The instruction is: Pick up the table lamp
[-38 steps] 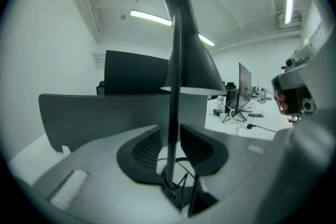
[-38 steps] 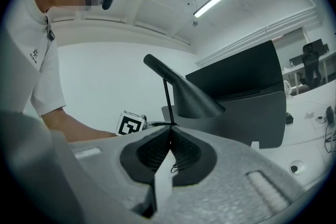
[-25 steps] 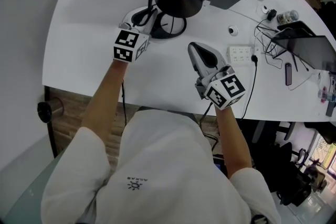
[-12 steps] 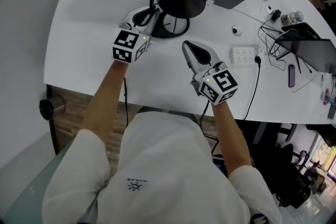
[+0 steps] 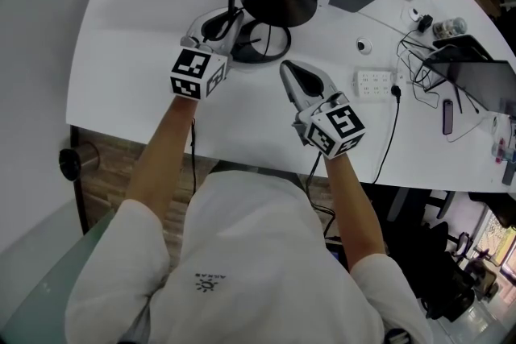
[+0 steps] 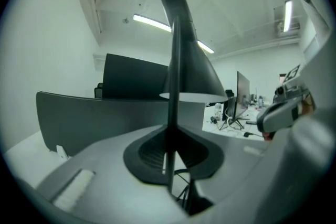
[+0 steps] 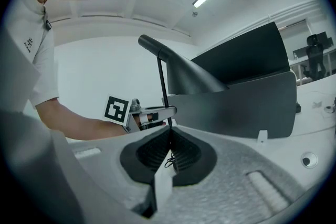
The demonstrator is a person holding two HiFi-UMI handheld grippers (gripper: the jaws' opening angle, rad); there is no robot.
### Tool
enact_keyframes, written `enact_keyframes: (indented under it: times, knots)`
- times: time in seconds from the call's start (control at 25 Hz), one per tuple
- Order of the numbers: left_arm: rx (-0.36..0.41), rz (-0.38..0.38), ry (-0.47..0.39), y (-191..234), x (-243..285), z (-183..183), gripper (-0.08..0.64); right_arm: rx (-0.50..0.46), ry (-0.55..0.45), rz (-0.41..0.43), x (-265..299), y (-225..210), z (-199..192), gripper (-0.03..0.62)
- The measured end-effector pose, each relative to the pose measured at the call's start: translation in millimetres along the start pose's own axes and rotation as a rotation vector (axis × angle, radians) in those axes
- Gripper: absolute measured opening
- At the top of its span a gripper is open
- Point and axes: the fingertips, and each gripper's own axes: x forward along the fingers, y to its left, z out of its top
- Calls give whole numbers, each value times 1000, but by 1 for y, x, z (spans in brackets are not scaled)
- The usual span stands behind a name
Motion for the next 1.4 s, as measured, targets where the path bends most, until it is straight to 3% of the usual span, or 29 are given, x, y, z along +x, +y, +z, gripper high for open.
enact_keyframes:
  times: [0.76, 1.08, 1.4]
  knots:
    - [-17, -89, -61, -44, -34, 37, 35, -26, 14, 38, -4, 17, -9, -2]
    - [-6, -128, -136, -58, -45, 93, 37, -47, -25, 38, -20, 18, 9, -2]
    - [-19, -137, -207, -54, -67, 151, 37, -102, -95, 39, -50, 27, 54, -2]
